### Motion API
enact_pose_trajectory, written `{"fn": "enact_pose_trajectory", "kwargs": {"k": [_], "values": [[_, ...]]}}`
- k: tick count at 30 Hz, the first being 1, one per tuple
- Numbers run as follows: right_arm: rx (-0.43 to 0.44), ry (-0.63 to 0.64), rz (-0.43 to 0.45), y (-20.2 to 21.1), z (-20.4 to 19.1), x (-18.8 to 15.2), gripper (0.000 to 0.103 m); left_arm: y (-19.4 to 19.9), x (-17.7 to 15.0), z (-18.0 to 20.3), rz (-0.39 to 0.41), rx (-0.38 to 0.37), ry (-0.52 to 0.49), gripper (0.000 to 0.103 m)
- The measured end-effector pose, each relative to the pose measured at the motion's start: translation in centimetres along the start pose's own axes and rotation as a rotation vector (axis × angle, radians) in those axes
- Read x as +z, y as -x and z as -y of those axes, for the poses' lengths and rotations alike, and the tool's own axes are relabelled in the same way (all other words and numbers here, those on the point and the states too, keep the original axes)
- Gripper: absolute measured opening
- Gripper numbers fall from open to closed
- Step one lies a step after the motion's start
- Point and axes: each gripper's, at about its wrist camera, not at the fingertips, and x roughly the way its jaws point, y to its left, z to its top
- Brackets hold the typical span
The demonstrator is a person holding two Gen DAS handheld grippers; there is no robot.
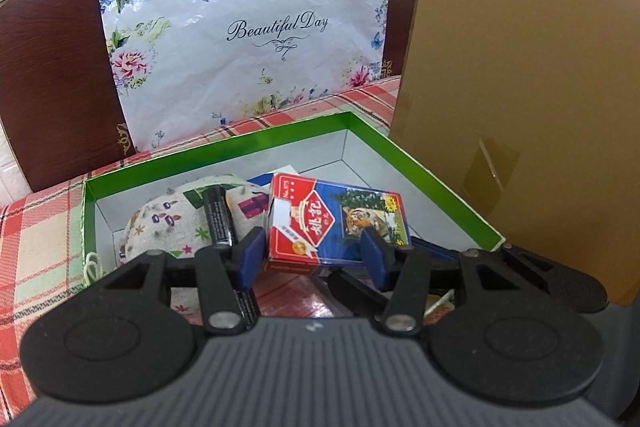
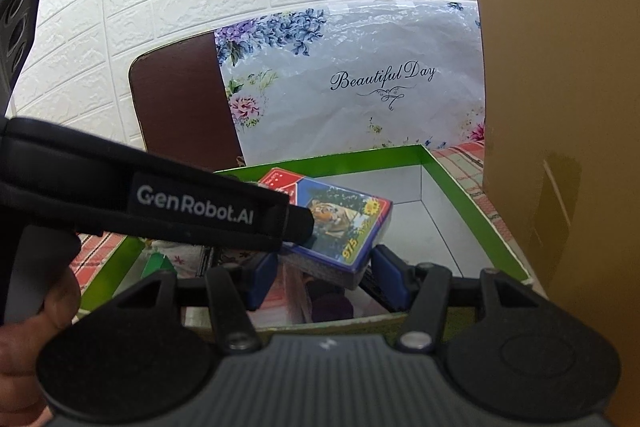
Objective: Organize objects
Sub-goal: 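Carry the tiger card pack into the green box and open the left tool, then move the right tool to the blue card pack and close on it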
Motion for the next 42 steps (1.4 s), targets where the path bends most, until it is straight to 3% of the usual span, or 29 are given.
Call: {"fn": "enact_pose_trajectory", "kwargs": {"k": [9,12,14,17,23,28,34,42], "values": [[-0.001,0.014,-0.028,-2.2,-1.0,0.4,0.055,-1.3,0.3,-1.2,-0.012,0.032,0.000,0.054],[-0.014,0.005,-0.026,-3.1,-0.9,0.5,0.061,-1.9,0.3,-1.3,-0.020,0.037,-0.009,0.056],[-0.034,0.008,-0.008,-3.6,-0.8,0.8,0.070,-2.1,0.5,-1.1,-0.010,0.051,-0.030,0.062],[-0.055,0.010,0.005,-3.9,-0.7,1.1,0.072,-2.7,1.1,-1.4,-0.010,0.068,-0.030,0.071],[-0.052,0.002,0.041,-2.7,-0.4,1.2,0.077,-2.3,1.7,-1.6,-0.012,0.091,-0.015,0.073],[-0.037,0.011,0.059,-1.0,-1.0,1.1,0.077,-0.2,1.4,-1.8,0.005,0.098,0.000,0.073],[0.008,0.042,0.110,2.0,-2.9,1.6,0.079,4.6,0.7,-3.6,0.085,0.098,0.063,0.076],[0.154,0.142,0.108,2.9,-10.0,1.9,0.079,11.4,-3.2,-11.2,0.151,0.208,0.235,0.077]]}}
